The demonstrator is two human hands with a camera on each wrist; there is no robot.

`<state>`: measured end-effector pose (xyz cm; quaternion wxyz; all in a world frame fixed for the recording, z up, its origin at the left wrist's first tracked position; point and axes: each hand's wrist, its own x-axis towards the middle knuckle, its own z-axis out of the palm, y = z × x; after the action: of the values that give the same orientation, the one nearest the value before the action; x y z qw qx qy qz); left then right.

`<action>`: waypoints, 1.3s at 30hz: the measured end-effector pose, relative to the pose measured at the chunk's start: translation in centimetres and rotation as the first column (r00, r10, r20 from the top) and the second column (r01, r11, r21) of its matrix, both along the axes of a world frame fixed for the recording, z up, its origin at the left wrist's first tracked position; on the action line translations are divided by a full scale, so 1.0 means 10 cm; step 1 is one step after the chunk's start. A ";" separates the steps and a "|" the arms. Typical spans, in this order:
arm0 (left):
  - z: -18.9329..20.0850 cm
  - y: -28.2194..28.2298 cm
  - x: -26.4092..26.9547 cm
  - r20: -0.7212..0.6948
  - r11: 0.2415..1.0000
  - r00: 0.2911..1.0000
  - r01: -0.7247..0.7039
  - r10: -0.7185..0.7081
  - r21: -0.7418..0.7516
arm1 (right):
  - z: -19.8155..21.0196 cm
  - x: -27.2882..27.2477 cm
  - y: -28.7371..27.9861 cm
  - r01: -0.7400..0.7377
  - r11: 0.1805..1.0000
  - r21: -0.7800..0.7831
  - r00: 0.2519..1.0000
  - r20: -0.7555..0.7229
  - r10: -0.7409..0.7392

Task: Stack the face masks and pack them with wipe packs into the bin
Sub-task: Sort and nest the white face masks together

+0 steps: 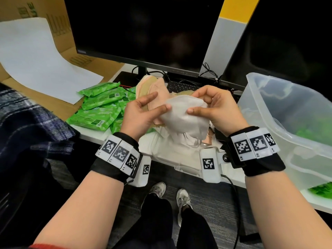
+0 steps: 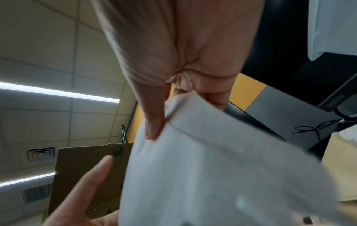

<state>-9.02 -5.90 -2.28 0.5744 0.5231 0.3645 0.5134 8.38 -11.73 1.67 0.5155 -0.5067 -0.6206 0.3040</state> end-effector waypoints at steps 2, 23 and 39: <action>0.04 -0.03 -0.03 -0.026 1.000 0.999 0.027 -0.027 -0.016 | -0.01 0.00 0.01 -0.022 1.000 0.016 1.000 0.010 0.022; -0.03 -0.03 0.03 -0.030 0.968 0.969 0.241 -0.244 -0.065 | -0.08 -0.02 0.04 0.057 0.998 0.004 0.991 0.123 -0.057; -0.07 -0.04 0.09 0.056 0.980 0.989 0.129 -0.139 0.152 | -0.17 -0.09 0.00 0.315 0.915 0.252 0.855 0.344 -0.388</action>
<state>-8.08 -6.32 -2.98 0.5790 0.5704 0.2699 0.5162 7.50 -11.71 -0.06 0.4750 -0.6111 -0.6320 0.0388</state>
